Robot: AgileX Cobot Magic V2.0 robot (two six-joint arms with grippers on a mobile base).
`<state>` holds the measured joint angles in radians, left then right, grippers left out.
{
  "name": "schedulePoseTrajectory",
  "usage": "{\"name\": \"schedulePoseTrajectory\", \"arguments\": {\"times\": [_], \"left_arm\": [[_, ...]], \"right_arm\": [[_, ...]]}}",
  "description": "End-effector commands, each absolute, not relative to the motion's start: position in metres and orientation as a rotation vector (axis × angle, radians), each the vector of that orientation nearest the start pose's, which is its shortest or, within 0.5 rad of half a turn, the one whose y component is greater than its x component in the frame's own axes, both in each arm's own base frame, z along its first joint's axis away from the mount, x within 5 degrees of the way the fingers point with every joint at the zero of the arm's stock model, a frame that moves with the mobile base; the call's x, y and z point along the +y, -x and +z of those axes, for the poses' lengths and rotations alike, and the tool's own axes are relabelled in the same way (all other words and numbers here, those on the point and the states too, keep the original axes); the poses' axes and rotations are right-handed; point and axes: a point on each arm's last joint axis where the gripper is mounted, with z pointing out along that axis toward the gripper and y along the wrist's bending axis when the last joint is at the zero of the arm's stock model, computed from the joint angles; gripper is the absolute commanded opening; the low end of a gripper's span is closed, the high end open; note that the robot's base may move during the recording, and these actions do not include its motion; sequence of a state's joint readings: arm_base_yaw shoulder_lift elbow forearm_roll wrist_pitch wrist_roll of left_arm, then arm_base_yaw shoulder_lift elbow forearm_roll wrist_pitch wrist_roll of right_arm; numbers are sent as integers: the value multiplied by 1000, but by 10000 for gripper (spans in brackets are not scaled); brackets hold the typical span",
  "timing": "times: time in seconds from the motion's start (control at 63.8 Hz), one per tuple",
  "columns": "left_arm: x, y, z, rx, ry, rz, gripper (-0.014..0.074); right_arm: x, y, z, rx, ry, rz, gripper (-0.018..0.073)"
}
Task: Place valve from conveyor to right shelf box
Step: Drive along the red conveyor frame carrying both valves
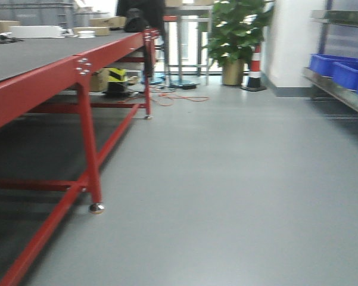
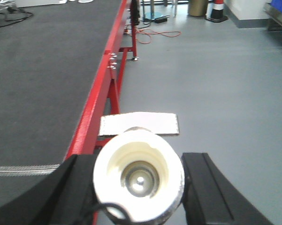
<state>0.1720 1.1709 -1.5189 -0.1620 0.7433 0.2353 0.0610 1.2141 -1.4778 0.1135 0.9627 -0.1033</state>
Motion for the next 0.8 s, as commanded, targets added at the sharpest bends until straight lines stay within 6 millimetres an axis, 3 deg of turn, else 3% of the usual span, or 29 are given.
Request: {"name": "schedulePoseTrajectory", "arguments": {"times": [0.0, 0.784], "left_arm": [[28, -225, 508, 1792, -16, 90, -111], [28, -225, 508, 1792, -16, 90, -111]], "right_arm": [[21, -235, 470, 2081, 146, 103, -154], [21, -235, 470, 2081, 146, 103, -154]]}}
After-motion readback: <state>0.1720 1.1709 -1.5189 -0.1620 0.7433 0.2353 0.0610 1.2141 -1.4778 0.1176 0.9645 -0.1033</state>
